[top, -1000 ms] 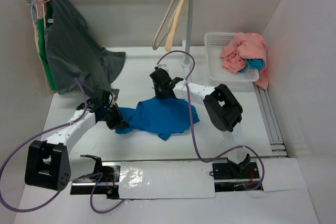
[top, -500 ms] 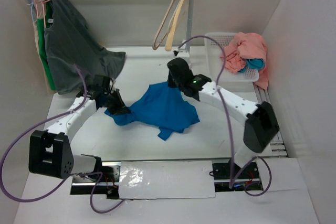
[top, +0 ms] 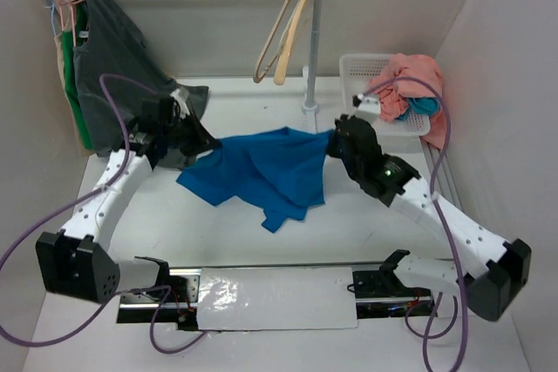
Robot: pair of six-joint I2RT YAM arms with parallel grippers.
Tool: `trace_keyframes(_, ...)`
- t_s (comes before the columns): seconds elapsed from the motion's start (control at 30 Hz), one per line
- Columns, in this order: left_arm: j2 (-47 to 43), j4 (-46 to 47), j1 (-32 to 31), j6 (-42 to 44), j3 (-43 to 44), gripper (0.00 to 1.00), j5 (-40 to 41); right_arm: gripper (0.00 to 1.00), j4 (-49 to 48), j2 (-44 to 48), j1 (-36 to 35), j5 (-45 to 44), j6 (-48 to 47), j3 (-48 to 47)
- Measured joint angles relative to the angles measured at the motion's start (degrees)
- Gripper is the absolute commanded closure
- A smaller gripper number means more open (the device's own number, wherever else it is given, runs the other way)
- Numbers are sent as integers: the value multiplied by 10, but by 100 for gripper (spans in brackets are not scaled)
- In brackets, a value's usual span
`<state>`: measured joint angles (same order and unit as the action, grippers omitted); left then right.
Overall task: Place the t-shirt on the hanger
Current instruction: Move the tshirt to the center of the board
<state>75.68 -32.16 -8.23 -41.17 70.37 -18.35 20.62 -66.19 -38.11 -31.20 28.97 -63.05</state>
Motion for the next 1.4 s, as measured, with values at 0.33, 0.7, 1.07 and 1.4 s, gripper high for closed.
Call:
trace_keyframes(0.33, 42, 26, -120, -41, -182, 100, -29, 43, 96, -25, 15, 33, 57, 126)
trace_keyframes(0.7, 43, -5, -138, -40, -118, 100, 41, 32, 96, -99, -46, 123, 62, 52)
trace_keyframes(1.07, 43, -14, -140, -40, -118, 100, 47, 37, 74, -242, -93, 126, 57, 7)
trace_keyframes(1.4, 43, -14, -140, -40, -119, 100, 47, 100, 77, -301, -92, 73, 66, -14)
